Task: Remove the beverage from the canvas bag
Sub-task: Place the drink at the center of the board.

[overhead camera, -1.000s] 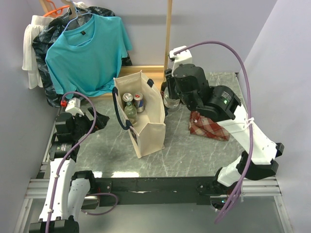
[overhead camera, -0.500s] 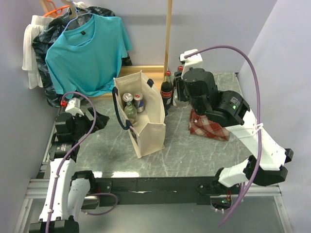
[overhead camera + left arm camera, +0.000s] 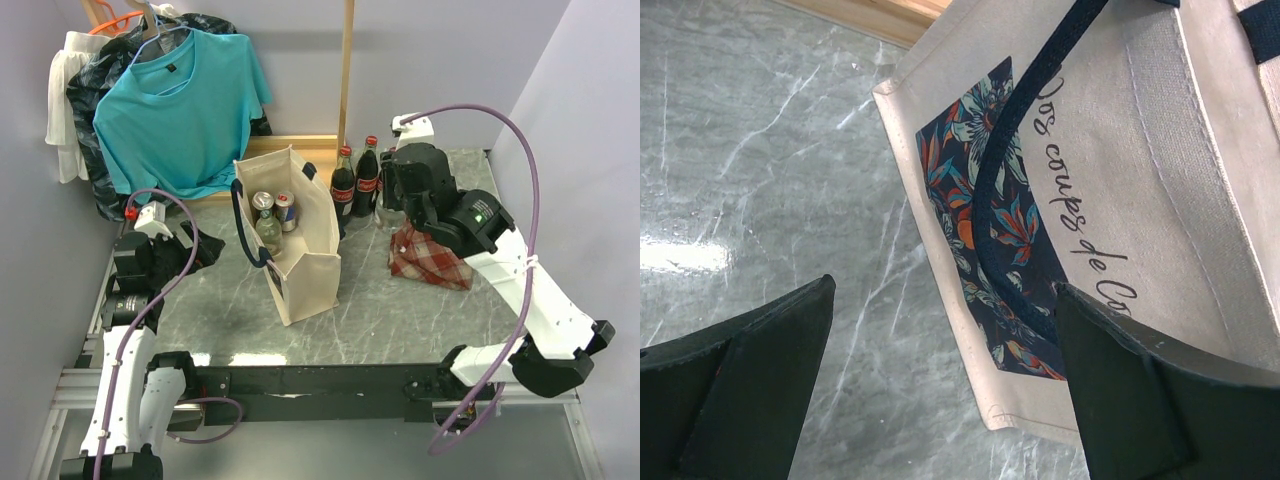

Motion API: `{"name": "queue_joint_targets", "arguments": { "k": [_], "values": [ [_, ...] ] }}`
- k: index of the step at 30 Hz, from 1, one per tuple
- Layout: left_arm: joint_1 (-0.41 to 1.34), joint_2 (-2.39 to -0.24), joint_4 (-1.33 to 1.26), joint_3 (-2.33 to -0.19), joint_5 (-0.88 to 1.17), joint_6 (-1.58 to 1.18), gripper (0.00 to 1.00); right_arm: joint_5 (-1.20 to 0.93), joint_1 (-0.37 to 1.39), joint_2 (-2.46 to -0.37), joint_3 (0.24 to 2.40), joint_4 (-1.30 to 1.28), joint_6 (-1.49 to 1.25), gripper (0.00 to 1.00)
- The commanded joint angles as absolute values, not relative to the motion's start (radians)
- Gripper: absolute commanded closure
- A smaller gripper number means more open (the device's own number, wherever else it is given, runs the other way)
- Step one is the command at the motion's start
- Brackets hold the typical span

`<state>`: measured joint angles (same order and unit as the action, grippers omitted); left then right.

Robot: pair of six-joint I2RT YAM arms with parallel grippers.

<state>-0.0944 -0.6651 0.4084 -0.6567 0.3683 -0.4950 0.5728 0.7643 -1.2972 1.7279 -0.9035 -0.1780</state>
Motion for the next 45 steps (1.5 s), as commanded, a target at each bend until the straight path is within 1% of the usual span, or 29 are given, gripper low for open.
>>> {"name": "queue_joint_targets", "arguments": {
  "k": [1, 9, 19, 31, 45],
  "values": [
    [-0.091, -0.661, 0.379, -0.675, 0.365, -0.508, 0.04, 0.546, 0.715, -1.238, 1.706, -0.698, -0.192, 1.0],
    [-0.091, -0.672, 0.377, -0.675, 0.37, -0.505, 0.04, 0.457, 0.629, -1.267, 1.56, -0.555, -0.213, 1.0],
    [-0.091, -0.68, 0.38, -0.676, 0.357, -0.508, 0.04, 0.423, 0.569, -1.348, 1.448, -0.384, -0.209, 1.0],
    [-0.091, -0.692, 0.38, -0.676, 0.362, -0.505, 0.04, 0.39, 0.558, -1.502, 1.43, -0.264, -0.207, 1.0],
    [-0.091, -0.683, 0.377, -0.678, 0.37, -0.503, 0.04, 0.428, 0.558, -1.585, 1.396, -0.179, -0.193, 1.0]
  ]
}}
